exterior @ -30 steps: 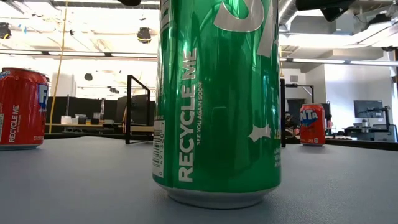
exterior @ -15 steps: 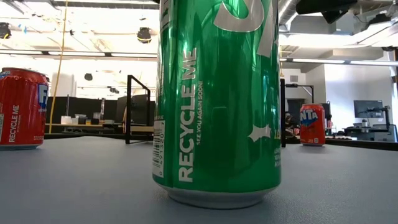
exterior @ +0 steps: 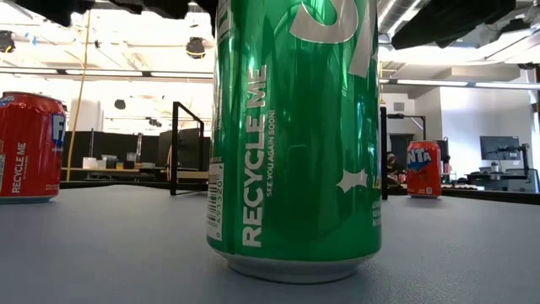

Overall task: Place canned beverage on shelf
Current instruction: Put the right green soda can on the shelf

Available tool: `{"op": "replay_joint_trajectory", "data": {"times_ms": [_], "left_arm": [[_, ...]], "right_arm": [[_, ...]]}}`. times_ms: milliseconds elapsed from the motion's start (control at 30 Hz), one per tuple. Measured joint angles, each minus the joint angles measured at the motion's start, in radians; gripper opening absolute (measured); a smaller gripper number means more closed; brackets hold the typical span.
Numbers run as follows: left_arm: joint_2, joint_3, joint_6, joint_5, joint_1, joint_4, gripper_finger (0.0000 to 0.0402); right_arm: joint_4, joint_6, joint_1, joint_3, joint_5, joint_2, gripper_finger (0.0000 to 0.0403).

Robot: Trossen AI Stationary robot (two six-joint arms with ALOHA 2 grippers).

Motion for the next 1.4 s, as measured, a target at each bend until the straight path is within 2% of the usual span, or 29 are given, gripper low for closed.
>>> {"op": "replay_joint_trajectory", "data": {"times_ms": [133,200,367,500,800,933,1067,1233,1400], "left_arm": [[0.000,0.000,-0.014,0.127,0.017,-0.011,0.0288],[0.000,0.000,-0.020,0.120,0.019,-0.013,0.0290],[0.000,0.000,0.017,0.030,0.019,0.007,0.0291],[0.000,0.000,0.038,0.028,0.025,0.038,0.0291],[-0.004,0.000,0.089,0.074,0.067,0.057,0.0291],[-0.005,0.001,0.093,0.148,0.089,0.052,0.0291],[-0.005,0.001,0.090,0.226,0.100,0.049,0.0291],[-0.012,0.001,0.139,0.223,0.087,0.025,0.0297],[-0.016,0.040,0.148,0.189,0.063,-0.079,0.0333]], "right_arm": [[0.004,0.000,0.000,0.000,0.000,0.000,0.0000],[0.007,0.000,0.000,0.000,0.000,0.000,0.0000],[0.006,0.000,0.000,0.000,0.000,0.000,0.0000],[0.006,0.000,0.000,0.000,0.000,0.000,0.0000],[-0.010,0.000,0.006,0.000,-0.028,-0.012,0.0000],[-0.019,-0.016,-0.009,0.001,-0.031,-0.050,0.0000],[-0.011,-0.073,-0.056,0.001,-0.082,-0.097,0.0000],[-0.012,-0.092,-0.089,0.001,-0.106,-0.127,0.0000],[-0.013,-0.093,-0.088,0.001,-0.107,-0.139,0.0000]]}}
